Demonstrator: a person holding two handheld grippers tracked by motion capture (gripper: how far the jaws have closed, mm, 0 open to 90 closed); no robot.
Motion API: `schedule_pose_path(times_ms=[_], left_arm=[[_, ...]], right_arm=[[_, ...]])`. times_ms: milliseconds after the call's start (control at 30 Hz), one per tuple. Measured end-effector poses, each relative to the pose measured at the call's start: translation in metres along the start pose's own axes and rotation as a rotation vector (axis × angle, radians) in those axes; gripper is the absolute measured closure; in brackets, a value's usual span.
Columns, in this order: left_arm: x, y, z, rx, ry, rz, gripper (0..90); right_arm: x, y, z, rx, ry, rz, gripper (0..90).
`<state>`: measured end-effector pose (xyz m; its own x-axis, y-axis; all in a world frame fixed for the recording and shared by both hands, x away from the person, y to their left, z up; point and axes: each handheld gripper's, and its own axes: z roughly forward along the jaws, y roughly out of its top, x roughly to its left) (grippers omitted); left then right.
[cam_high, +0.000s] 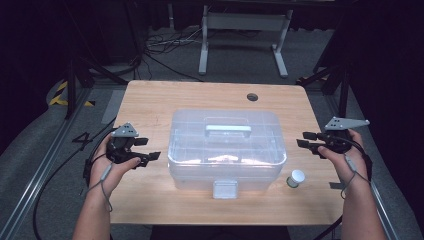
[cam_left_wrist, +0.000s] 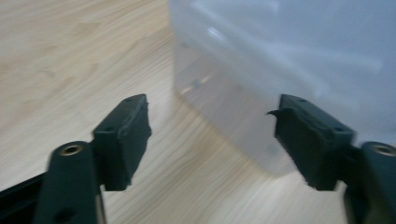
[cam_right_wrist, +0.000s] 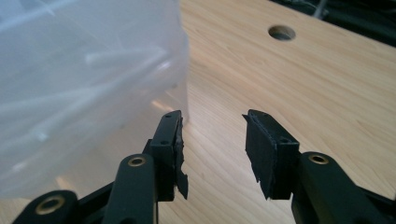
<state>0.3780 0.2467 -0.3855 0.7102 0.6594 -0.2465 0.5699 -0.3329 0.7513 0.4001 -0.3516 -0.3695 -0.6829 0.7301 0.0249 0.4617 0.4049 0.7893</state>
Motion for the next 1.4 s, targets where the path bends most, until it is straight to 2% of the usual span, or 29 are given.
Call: schedule_pose_path(times_ms=[33, 67, 133, 167, 200, 267, 300, 367, 400, 467, 533, 600, 633, 667, 700, 733, 833, 867, 933, 1000, 1033, 1067, 1100, 1167, 1233, 1267, 1300, 1367, 1400], left_arm=[[0.002, -0.001, 0.002, -0.013, -0.014, -0.033, 30.0], [0.004, -0.002, 0.003, -0.009, -0.011, -0.042, 30.3], [0.005, -0.004, 0.003, 0.021, 0.027, -0.031, 33.7], [0.005, -0.004, 0.002, 0.024, 0.058, -0.017, 35.2], [0.005, -0.004, 0.002, 0.018, 0.062, -0.017, 34.4], [0.005, -0.003, -0.001, -0.009, 0.096, -0.012, 31.5], [0.005, -0.002, -0.002, -0.015, 0.119, -0.007, 28.6], [0.004, -0.002, -0.003, -0.019, 0.176, 0.000, 25.3], [0.004, -0.002, -0.003, -0.025, 0.186, -0.015, 24.5], [0.005, -0.003, -0.002, -0.031, 0.182, -0.029, 24.6], [0.006, -0.004, -0.002, -0.019, 0.183, -0.022, 24.9], [0.005, -0.002, -0.001, -0.010, 0.180, -0.001, 28.2], [0.004, -0.001, -0.002, 0.001, 0.177, 0.017, 33.1], [0.004, -0.001, -0.002, 0.016, 0.171, 0.003, 37.5], [0.003, -0.001, -0.001, 0.051, 0.157, -0.055, 43.4], [0.004, -0.002, 0.001, 0.065, 0.141, -0.085, 48.0], [0.009, -0.005, 0.005, 0.055, 0.120, -0.116, 50.7], [0.009, -0.005, 0.005, 0.055, 0.120, -0.116, 50.6], [0.012, -0.006, 0.007, 0.008, 0.130, -0.043, 48.7], [0.012, -0.006, 0.007, 0.008, 0.140, -0.039, 46.5], [0.011, -0.006, 0.007, 0.013, 0.143, -0.053, 45.2], [0.011, -0.005, 0.007, 0.011, 0.140, -0.059, 45.3], [0.010, -0.004, 0.007, 0.009, 0.133, -0.058, 45.4], [0.008, -0.002, 0.008, 0.009, 0.120, -0.045, 45.1], [0.007, 0.001, 0.007, 0.025, 0.121, -0.020, 46.1], [0.005, 0.004, 0.007, 0.037, 0.123, 0.015, 47.3], [0.004, 0.005, 0.007, 0.034, 0.121, 0.020, 49.3], [0.004, 0.007, 0.006, 0.025, 0.118, 0.026, 51.6], [0.001, 0.010, 0.003, 0.002, 0.119, 0.033, 52.9]], right_arm=[[-0.001, -0.002, -0.001, 0.024, -0.024, 0.021, 57.0], [-0.002, -0.003, -0.002, 0.034, -0.040, 0.035, 57.0], [-0.005, -0.005, -0.003, 0.031, -0.073, 0.070, 54.7], [-0.008, -0.007, -0.002, 0.025, -0.117, 0.131, 45.7], [-0.009, -0.008, -0.002, 0.034, -0.132, 0.142, 42.3], [-0.011, -0.011, -0.001, 0.054, -0.162, 0.120, 36.5], [-0.012, -0.013, 0.000, 0.068, -0.170, 0.082, 36.8], [-0.012, -0.014, 0.000, 0.090, -0.156, 0.046, 39.7], [-0.012, -0.015, 0.001, 0.090, -0.148, 0.038, 43.1], [-0.012, -0.015, 0.002, 0.078, -0.138, 0.039, 47.2], [-0.011, -0.015, 0.003, 0.084, -0.130, 0.011, 50.5], [-0.011, -0.015, 0.002, 0.055, -0.113, 0.027, 51.4], [-0.012, -0.014, 0.002, 0.039, -0.107, 0.028, 51.4], [-0.013, -0.015, 0.001, 0.006, -0.120, 0.021, 51.4], [-0.014, -0.017, 0.001, -0.019, -0.141, 0.031, 51.3], [-0.017, -0.022, 0.003, -0.026, -0.160, 0.034, 48.1], [-0.022, -0.032, 0.010, 0.048, -0.134, 0.069, 48.4], [-0.022, -0.032, 0.010, 0.048, -0.134, 0.069, 48.4], [-0.023, -0.035, 0.015, 0.065, -0.144, 0.117, 51.7], [-0.021, -0.034, 0.018, 0.106, -0.155, 0.082, 63.0], [-0.019, -0.034, 0.021, 0.152, -0.167, 0.041, 64.8], [-0.017, -0.035, 0.023, 0.175, -0.185, 0.013, 64.8], [-0.016, -0.035, 0.025, 0.170, -0.203, -0.008, 64.7], [-0.016, -0.034, 0.026, 0.129, -0.186, -0.010, 65.6], [-0.016, -0.032, 0.026, 0.111, -0.180, 0.016, 66.4], [-0.016, -0.032, 0.024, 0.098, -0.184, 0.043, 67.1], [-0.018, -0.030, 0.021, 0.071, -0.177, 0.094, 67.4], [-0.021, -0.028, 0.017, 0.045, -0.143, 0.164, 66.4], [-0.022, -0.027, 0.014, 0.034, -0.129, 0.175, 64.8]])
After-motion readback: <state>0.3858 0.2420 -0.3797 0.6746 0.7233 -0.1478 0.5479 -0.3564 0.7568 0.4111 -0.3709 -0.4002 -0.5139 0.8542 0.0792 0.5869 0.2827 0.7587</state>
